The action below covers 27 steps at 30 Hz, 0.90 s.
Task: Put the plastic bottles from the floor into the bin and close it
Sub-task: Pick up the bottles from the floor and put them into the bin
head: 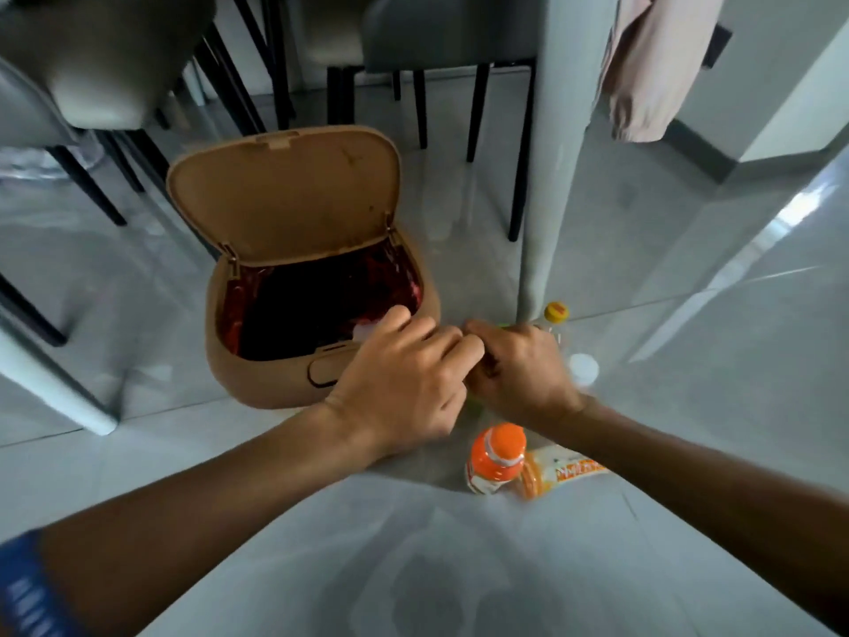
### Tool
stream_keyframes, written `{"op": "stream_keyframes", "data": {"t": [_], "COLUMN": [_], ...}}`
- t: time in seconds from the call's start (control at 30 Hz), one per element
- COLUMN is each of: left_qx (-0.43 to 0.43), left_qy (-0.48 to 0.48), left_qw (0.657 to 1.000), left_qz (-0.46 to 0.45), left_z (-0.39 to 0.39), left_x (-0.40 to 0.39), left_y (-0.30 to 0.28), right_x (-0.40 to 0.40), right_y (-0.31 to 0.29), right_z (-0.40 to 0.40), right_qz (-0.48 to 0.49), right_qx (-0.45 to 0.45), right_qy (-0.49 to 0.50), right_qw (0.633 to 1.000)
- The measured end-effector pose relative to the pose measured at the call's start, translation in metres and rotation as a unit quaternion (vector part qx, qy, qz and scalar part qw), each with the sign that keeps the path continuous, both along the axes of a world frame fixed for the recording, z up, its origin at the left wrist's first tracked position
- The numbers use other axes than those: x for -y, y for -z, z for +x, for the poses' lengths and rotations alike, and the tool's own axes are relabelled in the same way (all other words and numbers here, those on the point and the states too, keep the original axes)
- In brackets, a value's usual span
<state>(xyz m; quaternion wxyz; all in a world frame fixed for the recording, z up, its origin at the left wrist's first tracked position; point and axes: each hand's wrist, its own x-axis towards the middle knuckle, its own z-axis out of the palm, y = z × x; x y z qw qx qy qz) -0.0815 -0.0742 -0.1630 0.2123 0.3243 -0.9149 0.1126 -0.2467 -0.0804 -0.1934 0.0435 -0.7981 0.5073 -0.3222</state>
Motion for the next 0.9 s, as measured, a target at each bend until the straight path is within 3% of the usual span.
{"op": "stream_keyframes", "data": {"t": [0.13, 0.23, 0.37, 0.53, 0.77, 0.9], "left_qx": [0.154, 0.241, 0.221, 0.201, 0.116, 0.093], "left_qy": [-0.031, -0.006, -0.015, -0.042, -0.069, -0.072], "left_qw": [0.97, 0.939, 0.922, 0.914, 0.928, 0.933], "left_qz": [0.186, 0.244, 0.317, 0.351, 0.348, 0.339], "left_z": [-0.057, -0.078, -0.077, -0.07, -0.058, -0.052], "left_x": [0.003, -0.004, -0.005, -0.005, 0.003, 0.009], "left_y": [0.022, 0.051, 0.076, 0.081, 0.009, -0.064], "right_x": [0.0, -0.004, 0.003, 0.012, 0.007, 0.001], "right_y": [0.036, 0.055, 0.065, 0.072, 0.077, 0.069], "right_z": [-0.054, -0.075, -0.083, -0.083, -0.077, -0.077], "right_qz": [0.058, 0.078, 0.144, 0.235, 0.174, 0.195], "right_qx": [-0.063, -0.146, -0.19, -0.126, -0.156, -0.161], "right_qy": [0.085, 0.072, 0.075, -0.004, -0.065, -0.092], "right_qw": [0.993, 0.983, 0.968, 0.964, 0.97, 0.963]}}
